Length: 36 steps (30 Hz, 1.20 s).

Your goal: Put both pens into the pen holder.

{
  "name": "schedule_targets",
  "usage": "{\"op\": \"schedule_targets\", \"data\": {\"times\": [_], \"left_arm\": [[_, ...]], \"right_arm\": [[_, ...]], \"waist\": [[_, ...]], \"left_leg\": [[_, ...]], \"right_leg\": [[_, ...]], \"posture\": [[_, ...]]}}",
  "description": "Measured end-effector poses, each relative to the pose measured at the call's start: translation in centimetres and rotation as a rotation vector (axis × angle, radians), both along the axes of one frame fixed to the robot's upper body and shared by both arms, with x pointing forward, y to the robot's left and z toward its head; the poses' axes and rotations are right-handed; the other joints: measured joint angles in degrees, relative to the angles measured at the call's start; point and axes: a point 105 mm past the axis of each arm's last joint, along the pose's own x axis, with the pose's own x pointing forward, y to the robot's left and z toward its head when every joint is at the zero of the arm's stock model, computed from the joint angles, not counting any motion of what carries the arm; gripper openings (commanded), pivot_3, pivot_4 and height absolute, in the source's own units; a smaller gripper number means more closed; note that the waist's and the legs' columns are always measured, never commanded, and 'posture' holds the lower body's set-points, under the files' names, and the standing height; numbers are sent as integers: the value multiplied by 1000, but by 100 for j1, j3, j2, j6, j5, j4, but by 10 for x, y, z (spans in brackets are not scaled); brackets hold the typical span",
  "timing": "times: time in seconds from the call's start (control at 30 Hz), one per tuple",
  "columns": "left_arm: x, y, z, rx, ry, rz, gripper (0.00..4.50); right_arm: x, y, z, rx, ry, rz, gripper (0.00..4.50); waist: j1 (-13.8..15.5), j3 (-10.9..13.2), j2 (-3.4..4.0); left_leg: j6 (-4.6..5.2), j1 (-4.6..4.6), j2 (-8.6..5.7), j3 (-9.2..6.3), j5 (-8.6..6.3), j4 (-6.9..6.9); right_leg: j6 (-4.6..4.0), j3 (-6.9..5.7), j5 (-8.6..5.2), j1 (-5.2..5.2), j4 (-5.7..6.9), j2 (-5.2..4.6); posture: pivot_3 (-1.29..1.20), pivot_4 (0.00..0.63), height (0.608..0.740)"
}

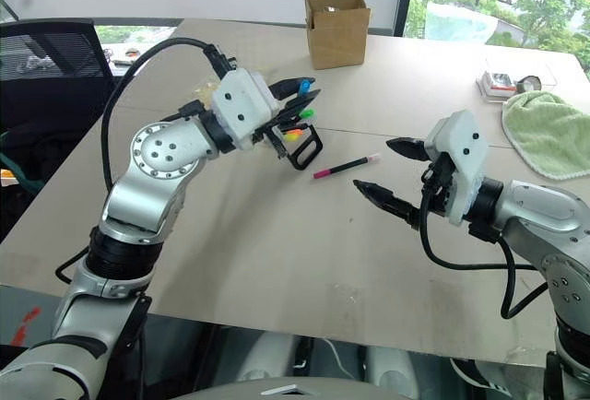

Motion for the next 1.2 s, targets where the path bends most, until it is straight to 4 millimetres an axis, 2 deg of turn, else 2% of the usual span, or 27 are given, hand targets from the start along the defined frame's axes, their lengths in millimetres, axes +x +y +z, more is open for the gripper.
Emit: {"op": "schedule_targets", "data": {"times": [0.13,0.33,0.4,0.43,0.6,0.73,0.87,0.93,0.97,1.03,1.2], "left_arm": [[4,1,-9,8,27,3,0],[19,11,-20,65,10,94,0],[22,12,-21,78,-11,103,986],[22,12,-22,82,-16,105,1268],[21,11,-27,76,-1,90,3494],[12,8,-42,16,180,-3,3494],[-11,5,-39,-38,375,-151,3494],[-16,8,-43,-29,435,-159,3494],[-16,13,-53,-9,511,-135,3494],[-14,16,-61,-6,570,-108,3494],[2,9,-76,89,681,31,3494]], "right_arm": [[-5,1,-1,-8,-13,14,4462],[-11,3,-2,-17,-28,30,4462],[-12,2,-3,-18,-27,26,4500],[-11,2,-2,-17,-32,25,4500],[-11,0,-5,-17,-30,9,4500],[-11,-1,-7,-16,-27,-1,4500],[-10,-1,-9,-19,-28,-10,4500],[-10,-1,-9,-20,-29,-16,4500],[-9,-1,-11,-22,-25,-17,4500],[-9,0,-12,-23,-21,-17,4500],[-10,0,-17,-26,0,-27,4500]], "waist": [[0,0,0],[1,0,0],[2,0,-1],[2,0,-1],[1,0,-1],[-6,0,-1],[-10,-1,0],[-17,-1,0],[-23,-1,0],[-14,-1,0],[25,-1,-4]], "left_leg": [[1,0,0,-2,0,1],[2,0,0,-1,-1,3],[2,0,0,-1,-1,4],[1,0,0,-1,0,4],[1,0,0,-1,0,5],[1,0,2,-1,0,7],[1,2,3,-2,0,9],[1,5,3,0,0,9],[1,7,3,0,0,10],[1,5,3,-2,0,12],[4,0,-3,-16,-2,37]], "right_leg": [[0,-1,0,0,2,1],[0,-2,0,0,4,4],[0,-2,0,0,4,3],[1,-2,0,0,5,3],[0,-1,0,0,6,0],[1,-1,0,0,9,0],[1,-2,0,1,13,4],[1,0,0,1,15,6],[1,0,0,2,17,9],[1,-3,0,2,18,19],[3,-15,0,16,16,23]], "posture": [[0,150,740],[0,150,740],[0,150,740],[0,150,740],[0,150,740],[0,150,740],[0,150,740],[0,150,740],[0,150,740],[0,150,740],[0,150,740]]}}
